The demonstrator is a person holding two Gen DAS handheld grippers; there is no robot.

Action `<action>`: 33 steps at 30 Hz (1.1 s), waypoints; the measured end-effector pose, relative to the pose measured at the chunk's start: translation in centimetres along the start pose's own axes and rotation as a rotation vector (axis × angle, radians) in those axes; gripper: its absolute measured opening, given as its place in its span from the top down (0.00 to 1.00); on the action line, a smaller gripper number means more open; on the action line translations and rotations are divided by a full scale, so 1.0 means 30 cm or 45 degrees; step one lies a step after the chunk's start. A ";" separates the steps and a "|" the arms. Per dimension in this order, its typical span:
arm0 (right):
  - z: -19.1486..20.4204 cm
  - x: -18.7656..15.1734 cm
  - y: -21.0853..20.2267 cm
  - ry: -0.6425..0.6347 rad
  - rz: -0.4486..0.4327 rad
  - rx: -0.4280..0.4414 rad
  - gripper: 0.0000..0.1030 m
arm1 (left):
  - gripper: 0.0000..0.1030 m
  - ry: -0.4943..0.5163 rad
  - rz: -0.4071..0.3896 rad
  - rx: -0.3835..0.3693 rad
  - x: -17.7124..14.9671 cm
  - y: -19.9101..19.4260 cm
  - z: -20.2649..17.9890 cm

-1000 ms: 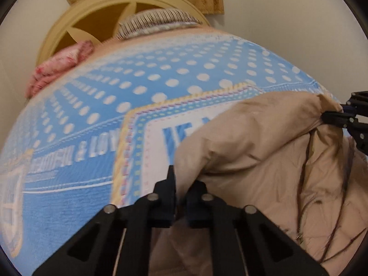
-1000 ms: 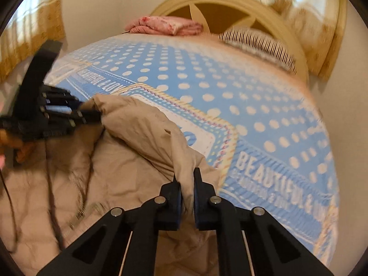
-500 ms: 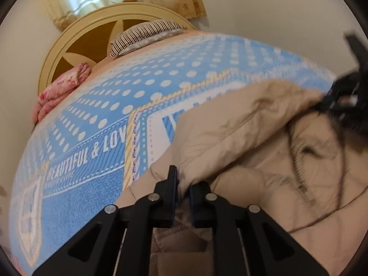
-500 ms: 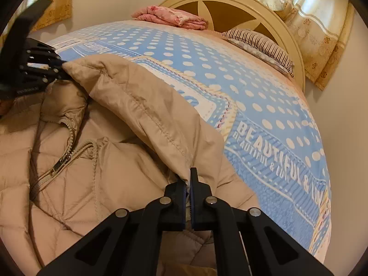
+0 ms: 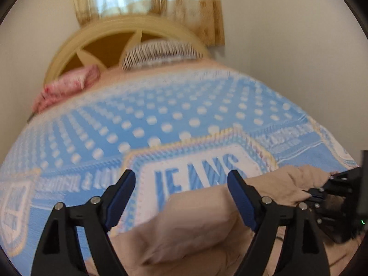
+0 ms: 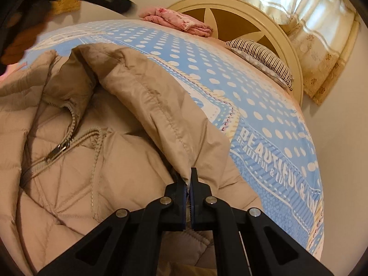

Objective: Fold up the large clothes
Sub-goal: 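Open both tools to release the folded jacket side, then press the folded jacket flat with both open tools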

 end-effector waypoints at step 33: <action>-0.007 0.120 0.104 0.687 0.117 0.172 0.73 | 0.16 -0.095 0.021 -0.014 -0.157 -0.027 -0.004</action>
Point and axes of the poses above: each gripper's, at about its wrist camera, not at the fingertips, and y roughly the way its jaws point, z to its left, x to its top, the point moved 9 cm from there along y, roughly the way its jaws point, and after that the axes turned 4 degrees about -y, right-handed, at the moved point
